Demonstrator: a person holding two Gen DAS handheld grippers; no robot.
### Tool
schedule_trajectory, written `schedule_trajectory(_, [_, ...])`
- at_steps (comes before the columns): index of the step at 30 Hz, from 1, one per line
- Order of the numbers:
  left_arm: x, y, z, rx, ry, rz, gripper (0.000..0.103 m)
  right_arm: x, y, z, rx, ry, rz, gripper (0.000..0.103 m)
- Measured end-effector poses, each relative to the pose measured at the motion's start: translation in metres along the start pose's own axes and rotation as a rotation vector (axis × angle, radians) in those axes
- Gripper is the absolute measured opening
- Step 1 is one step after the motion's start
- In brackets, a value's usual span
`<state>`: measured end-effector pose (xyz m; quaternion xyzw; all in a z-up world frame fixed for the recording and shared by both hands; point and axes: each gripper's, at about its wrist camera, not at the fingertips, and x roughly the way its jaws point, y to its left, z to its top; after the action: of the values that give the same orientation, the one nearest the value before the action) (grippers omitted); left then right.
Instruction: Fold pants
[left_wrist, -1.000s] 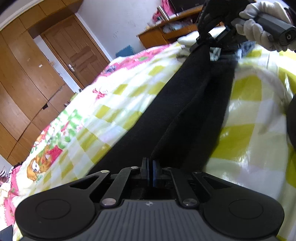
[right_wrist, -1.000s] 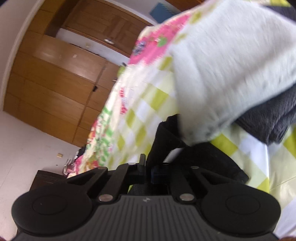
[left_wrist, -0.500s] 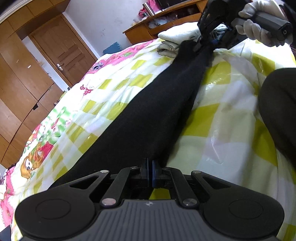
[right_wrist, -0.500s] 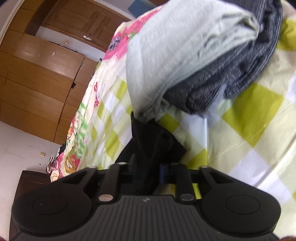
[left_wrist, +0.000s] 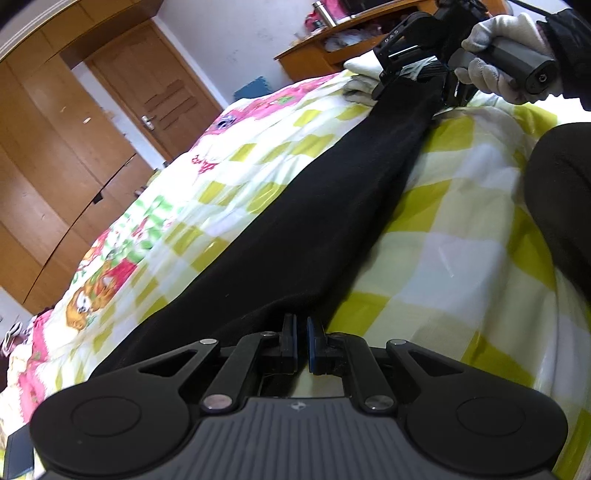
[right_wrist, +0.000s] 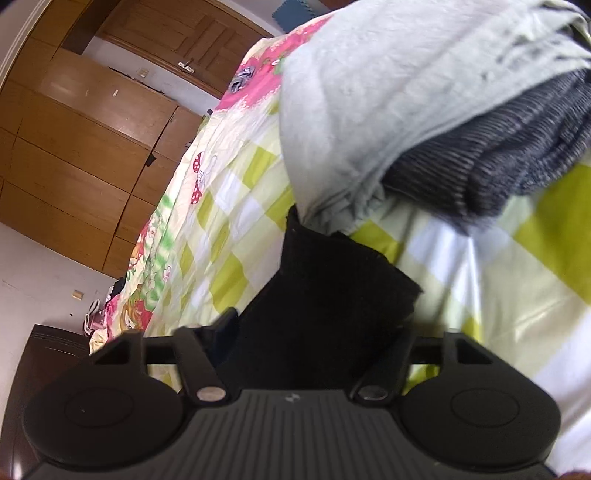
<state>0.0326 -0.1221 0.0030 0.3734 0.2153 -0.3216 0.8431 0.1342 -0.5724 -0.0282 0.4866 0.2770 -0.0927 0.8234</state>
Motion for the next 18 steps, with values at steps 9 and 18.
schedule_trajectory(9, [-0.013,0.021,-0.026,-0.01,0.03,0.084,0.027,-0.034,-0.009,0.02,0.0,-0.041,-0.047,0.007])
schedule_trajectory(18, [-0.011,0.023,-0.048,0.062,0.121,0.01,0.023,-0.036,0.019,0.016,-0.228,0.0,-0.303,0.018])
